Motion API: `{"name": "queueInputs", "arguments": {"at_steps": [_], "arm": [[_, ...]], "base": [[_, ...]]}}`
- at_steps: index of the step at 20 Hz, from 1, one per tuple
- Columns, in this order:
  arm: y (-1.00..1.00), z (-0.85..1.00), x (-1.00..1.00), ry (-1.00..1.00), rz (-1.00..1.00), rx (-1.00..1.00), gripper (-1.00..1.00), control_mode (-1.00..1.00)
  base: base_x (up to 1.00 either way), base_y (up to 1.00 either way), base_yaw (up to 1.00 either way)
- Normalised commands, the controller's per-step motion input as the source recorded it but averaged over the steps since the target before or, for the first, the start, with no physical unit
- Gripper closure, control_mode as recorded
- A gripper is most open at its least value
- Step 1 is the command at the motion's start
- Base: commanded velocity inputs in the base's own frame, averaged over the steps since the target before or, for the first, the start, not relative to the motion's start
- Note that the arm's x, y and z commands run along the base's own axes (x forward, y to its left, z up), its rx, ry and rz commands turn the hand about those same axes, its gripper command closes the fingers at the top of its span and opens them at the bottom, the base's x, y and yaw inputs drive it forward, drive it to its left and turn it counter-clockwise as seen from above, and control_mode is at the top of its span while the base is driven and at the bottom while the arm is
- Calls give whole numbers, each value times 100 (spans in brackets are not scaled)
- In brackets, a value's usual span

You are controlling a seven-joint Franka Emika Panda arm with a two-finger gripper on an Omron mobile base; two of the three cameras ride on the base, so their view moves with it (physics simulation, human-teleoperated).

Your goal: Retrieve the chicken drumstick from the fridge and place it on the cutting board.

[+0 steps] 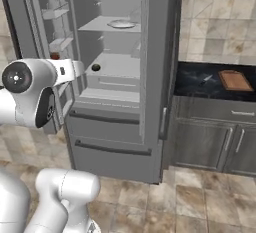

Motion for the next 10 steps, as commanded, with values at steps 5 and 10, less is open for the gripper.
{"name": "queueInputs", "arguments": {"at_steps": [5, 10], "arm": [[0, 0, 0, 0, 0, 0, 100, 100], [0, 0, 0, 0, 0, 0, 100, 100]], "base": [[-20, -67, 0], [-16, -75, 0]]}}
